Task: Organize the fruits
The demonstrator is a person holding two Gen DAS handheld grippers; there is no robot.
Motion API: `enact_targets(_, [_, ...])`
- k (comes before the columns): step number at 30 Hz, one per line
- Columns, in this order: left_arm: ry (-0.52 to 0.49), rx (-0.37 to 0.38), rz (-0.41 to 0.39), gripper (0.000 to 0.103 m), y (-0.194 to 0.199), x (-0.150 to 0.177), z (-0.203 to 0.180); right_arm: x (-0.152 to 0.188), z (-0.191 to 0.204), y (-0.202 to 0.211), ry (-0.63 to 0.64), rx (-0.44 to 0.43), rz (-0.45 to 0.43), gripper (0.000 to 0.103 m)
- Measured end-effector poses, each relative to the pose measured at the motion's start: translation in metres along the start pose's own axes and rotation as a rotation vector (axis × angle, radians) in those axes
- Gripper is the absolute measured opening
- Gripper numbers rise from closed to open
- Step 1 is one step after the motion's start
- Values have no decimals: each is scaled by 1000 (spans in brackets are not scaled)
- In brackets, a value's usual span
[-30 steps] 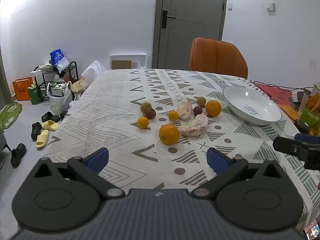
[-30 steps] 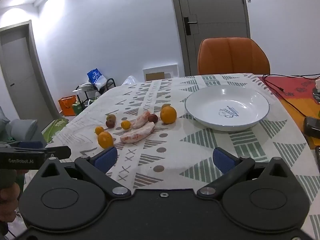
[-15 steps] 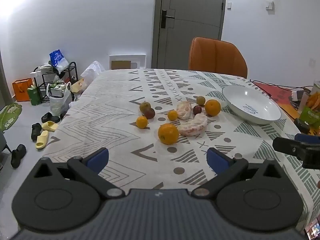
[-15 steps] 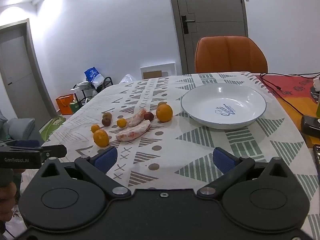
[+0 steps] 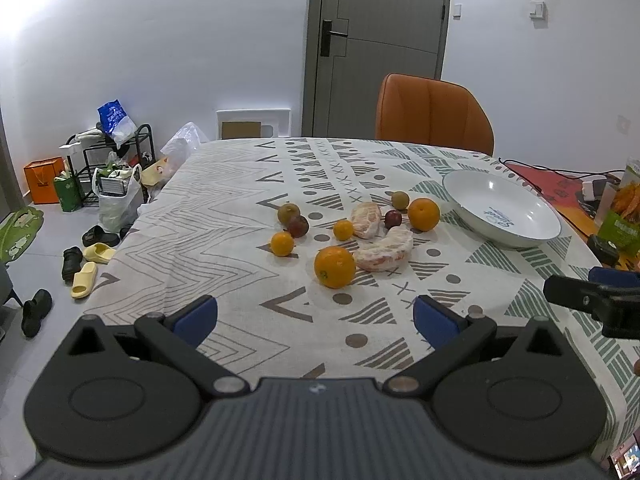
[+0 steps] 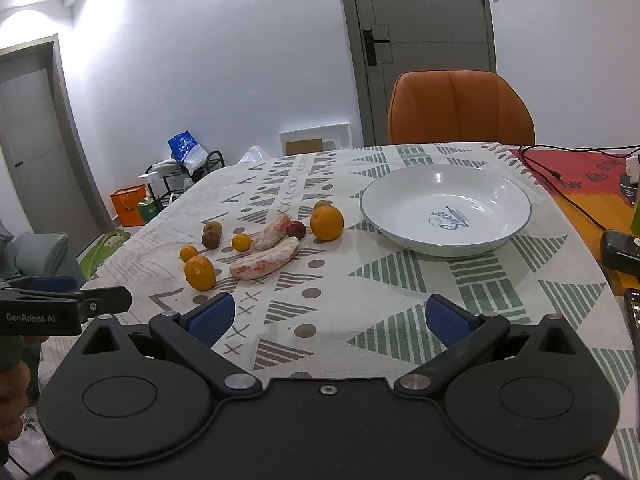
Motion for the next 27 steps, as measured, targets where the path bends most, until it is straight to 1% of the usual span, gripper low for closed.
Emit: enact_targets(27, [-4,-8,-8,103,4,0,3,1,2,-2,8,5,3,103])
Point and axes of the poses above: each gripper's, at about its wrist camera, not at the fingertips, and y roughly against the way its jaws point, z to its left, x to its underside, the point moved 4 cm from there along -y, roughly the way its jaws point, and after that the axes turned 11 degrees about -y, right-handed, at the moved point
